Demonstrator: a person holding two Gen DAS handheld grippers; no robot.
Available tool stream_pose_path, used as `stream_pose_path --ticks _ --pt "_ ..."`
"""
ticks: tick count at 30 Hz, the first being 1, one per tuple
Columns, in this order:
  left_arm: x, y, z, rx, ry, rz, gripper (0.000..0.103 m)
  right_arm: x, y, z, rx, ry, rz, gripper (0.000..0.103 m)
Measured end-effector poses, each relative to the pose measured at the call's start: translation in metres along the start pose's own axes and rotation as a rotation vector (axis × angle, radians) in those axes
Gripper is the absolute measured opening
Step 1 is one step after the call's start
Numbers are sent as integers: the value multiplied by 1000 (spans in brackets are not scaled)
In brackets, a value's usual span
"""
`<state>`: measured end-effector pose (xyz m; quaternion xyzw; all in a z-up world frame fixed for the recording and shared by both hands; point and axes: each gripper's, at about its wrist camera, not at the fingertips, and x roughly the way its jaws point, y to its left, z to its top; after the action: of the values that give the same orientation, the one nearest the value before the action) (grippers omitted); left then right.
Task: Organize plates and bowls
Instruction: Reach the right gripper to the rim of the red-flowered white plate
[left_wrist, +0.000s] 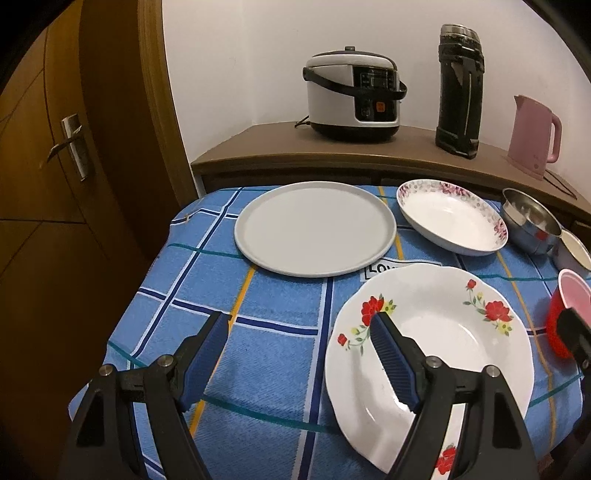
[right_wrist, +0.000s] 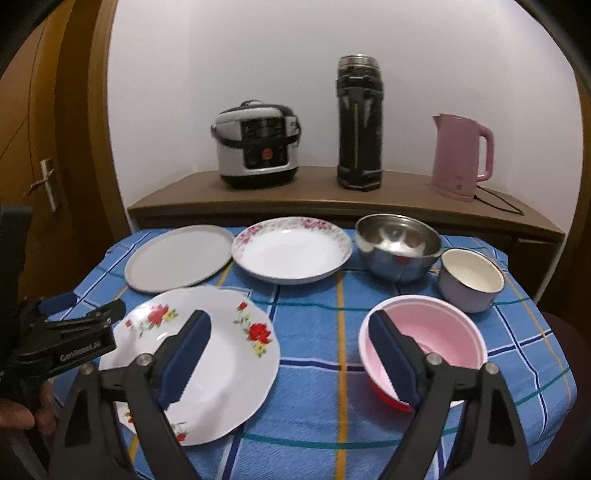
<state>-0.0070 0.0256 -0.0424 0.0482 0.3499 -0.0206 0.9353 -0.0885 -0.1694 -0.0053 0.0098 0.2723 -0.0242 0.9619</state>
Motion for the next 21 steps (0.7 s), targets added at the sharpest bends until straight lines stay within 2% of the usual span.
stream_pose_path --ticks 5,21 --pt "2 0 -1 2 7 -2 81 8 2 -4 -6 34 15 88" --pt "8 -11 -3 24 23 7 81 16 7 -9 -32 63 35 84"
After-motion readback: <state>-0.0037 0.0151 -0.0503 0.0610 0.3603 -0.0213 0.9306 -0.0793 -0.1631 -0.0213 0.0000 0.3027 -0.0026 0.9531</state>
